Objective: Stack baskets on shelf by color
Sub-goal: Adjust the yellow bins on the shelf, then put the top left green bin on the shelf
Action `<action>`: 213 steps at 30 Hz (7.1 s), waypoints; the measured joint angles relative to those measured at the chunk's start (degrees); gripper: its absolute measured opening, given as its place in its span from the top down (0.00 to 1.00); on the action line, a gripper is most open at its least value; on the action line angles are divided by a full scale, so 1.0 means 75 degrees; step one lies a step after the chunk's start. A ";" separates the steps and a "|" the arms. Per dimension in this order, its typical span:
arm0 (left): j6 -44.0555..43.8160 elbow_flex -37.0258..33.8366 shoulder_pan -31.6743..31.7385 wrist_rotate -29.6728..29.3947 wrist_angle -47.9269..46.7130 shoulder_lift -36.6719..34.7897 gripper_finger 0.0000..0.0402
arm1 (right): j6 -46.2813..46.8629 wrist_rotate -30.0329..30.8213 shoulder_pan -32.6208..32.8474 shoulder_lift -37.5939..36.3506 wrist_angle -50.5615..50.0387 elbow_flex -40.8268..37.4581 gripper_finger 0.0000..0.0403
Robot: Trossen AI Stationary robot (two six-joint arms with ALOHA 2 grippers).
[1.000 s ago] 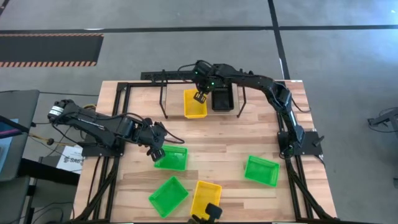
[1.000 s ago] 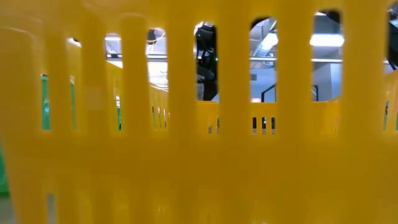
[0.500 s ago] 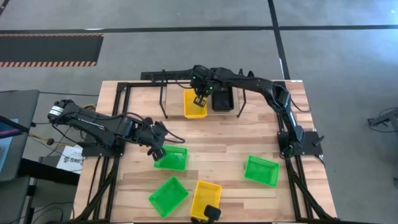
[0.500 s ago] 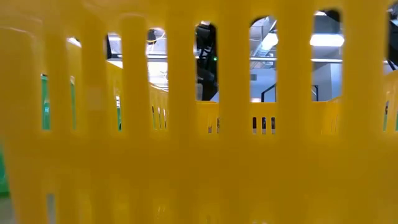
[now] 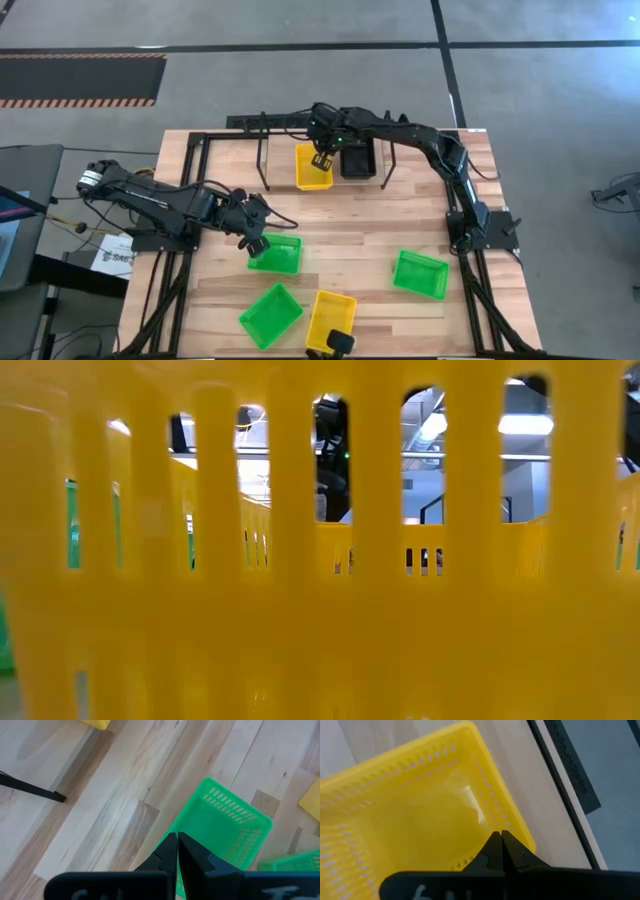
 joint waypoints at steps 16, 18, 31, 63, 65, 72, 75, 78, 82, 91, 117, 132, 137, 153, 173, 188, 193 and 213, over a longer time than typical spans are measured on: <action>-0.0003 0.0000 0.0000 -0.0009 -0.0006 -0.0002 1.00 | 0.0085 -0.0004 -0.0017 0.0367 0.0031 0.0010 1.00; -0.0003 0.0000 0.0000 -0.0006 -0.0006 0.0001 1.00 | 0.0058 0.0005 -0.0090 0.0375 0.0031 0.0016 1.00; -0.0152 0.0000 0.0000 0.0015 -0.0003 0.0001 1.00 | -0.0252 0.0032 -0.0752 0.0391 -0.0005 0.0010 1.00; 0.2089 -0.0085 0.0289 0.0974 -0.0030 0.0214 0.99 | 0.0987 0.0351 0.2142 -0.1143 -0.3967 0.2683 1.00; 0.2797 -0.0076 0.0286 0.1281 0.0359 0.0376 0.96 | 0.1531 0.0572 0.2497 -0.1550 -0.4189 0.2665 1.00; 0.4659 -0.0082 0.0322 0.1427 0.0483 0.1403 0.78 | 0.3401 0.1526 0.3986 -0.2827 -0.4164 0.2668 1.00; 0.5018 -0.0079 0.0350 0.1405 0.0479 0.1962 0.69 | 0.4054 0.2179 0.4684 -0.3159 -0.4125 0.2662 1.00; 0.5197 -0.0079 0.0424 0.1325 0.0438 0.2497 0.62 | 0.4563 0.2824 0.5323 -0.3411 -0.4108 0.2665 1.00; 0.5499 -0.0077 0.0599 0.1070 0.0358 0.3093 0.55 | 0.4946 0.3386 0.5998 -0.3498 -0.4101 0.2662 0.99; 0.5300 0.0042 0.0885 0.1321 0.0276 0.3497 0.54 | 0.4917 0.3654 0.6441 -0.3369 -0.4231 0.2662 0.99; 0.5524 0.1425 0.0807 0.2125 -0.0427 0.3463 0.67 | 0.4268 0.3587 0.6178 -0.3378 -0.4332 0.2662 0.99; 0.6279 0.1419 0.1110 0.2448 -0.0573 0.3935 0.67 | 0.4294 0.3572 0.6188 -0.3378 -0.4325 0.2662 0.99; 0.6259 0.1421 0.1133 0.2307 -0.0539 0.4266 0.67 | 0.4294 0.3572 0.6234 -0.3378 -0.4321 0.2662 0.99; 0.5602 0.2082 0.1137 0.2404 -0.0876 0.4369 0.67 | 0.4285 0.3572 0.6242 -0.3378 -0.4327 0.2662 0.99; 0.7292 0.2372 0.1289 0.2065 -0.0859 0.4433 0.67 | 0.4285 0.3575 0.6242 -0.3378 -0.4327 0.2662 0.99; 0.7155 0.2369 0.1349 0.2072 -0.1109 0.5403 0.82 | 0.4268 0.3575 0.6242 -0.3378 -0.4312 0.2662 0.99; 0.6595 0.2838 0.1392 0.1656 -0.1410 0.5395 0.98 | 0.4090 0.3575 0.6242 -0.3378 -0.4329 0.2662 0.99; 0.2206 0.6930 0.2339 -0.2361 -0.4482 0.4084 1.00 | 0.3531 0.5014 0.6645 -0.4577 -0.5278 0.2397 1.00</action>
